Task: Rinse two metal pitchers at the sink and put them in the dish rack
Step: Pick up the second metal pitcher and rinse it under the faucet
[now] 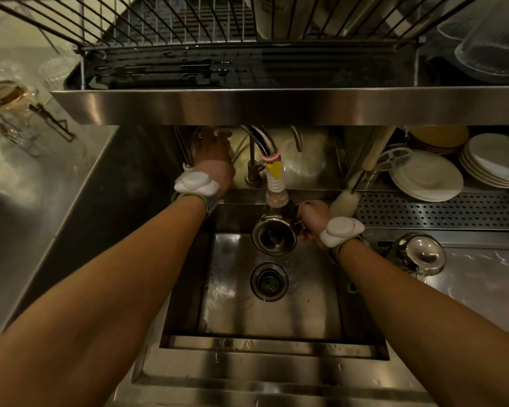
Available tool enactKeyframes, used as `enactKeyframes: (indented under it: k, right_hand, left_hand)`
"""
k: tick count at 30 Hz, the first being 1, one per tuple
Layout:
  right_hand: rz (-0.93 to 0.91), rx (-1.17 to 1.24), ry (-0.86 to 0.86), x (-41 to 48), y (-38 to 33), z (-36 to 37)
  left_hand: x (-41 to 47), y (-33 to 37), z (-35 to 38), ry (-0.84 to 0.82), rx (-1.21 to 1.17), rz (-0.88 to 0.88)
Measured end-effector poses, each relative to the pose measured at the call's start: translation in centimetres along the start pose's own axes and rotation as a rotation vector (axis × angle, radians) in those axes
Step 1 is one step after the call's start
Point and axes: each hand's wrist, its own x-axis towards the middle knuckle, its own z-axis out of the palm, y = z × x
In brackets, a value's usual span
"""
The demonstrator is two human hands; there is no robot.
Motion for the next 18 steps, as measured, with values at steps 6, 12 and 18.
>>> enactKeyframes:
  k: [6, 12, 18]
  right_hand:
    - [0.015, 0.019, 0.009, -0.7, 0.2, 0.3]
    - [-0.003, -0.047, -0.038, -1.5, 0.0, 0.8]
    - [-0.001, 0.088, -0.02, -1.5, 0.3, 0.2]
  left_hand:
    - [-5.9, 0.6, 2.4, -0.169, -0.188, -0.069]
    - [-9.6, 3.0, 4.7, -0.893, -0.877, -0.638]
    - [-10.3, 3.4, 5.3, -0.931, -1.08, -0.68]
